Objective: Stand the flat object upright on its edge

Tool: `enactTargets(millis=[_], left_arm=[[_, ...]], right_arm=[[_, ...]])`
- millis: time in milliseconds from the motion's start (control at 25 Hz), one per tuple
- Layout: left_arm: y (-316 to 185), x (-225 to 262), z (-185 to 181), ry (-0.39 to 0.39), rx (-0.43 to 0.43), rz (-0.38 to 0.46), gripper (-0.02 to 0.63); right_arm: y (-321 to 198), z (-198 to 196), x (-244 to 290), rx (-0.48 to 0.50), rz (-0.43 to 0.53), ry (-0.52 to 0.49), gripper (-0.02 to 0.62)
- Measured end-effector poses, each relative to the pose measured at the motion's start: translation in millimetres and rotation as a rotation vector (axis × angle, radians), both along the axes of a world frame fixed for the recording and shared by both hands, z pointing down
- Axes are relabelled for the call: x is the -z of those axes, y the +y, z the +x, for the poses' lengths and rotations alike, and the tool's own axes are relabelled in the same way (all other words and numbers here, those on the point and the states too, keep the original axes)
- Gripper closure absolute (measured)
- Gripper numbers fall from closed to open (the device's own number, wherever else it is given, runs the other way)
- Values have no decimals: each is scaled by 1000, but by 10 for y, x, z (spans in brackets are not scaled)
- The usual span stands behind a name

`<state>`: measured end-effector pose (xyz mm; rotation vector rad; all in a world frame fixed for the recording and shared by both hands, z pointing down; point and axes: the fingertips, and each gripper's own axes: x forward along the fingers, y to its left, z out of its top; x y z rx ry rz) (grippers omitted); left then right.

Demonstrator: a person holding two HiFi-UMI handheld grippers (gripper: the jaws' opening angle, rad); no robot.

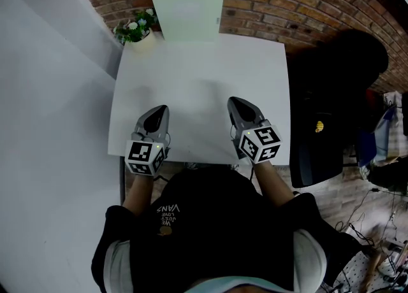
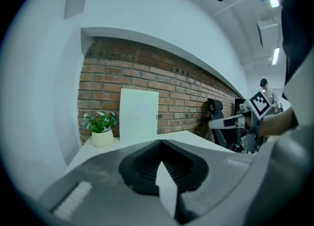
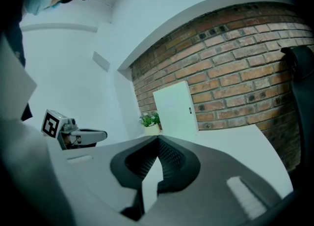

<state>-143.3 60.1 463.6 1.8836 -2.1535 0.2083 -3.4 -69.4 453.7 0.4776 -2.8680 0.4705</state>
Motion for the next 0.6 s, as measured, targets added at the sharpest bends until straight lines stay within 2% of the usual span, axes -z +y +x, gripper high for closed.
enactTargets(millis=[600], left_arm=[[31,35,-2,8,-2,19,606]], right_arm=[[21,4,39,-15,11,-6,598]])
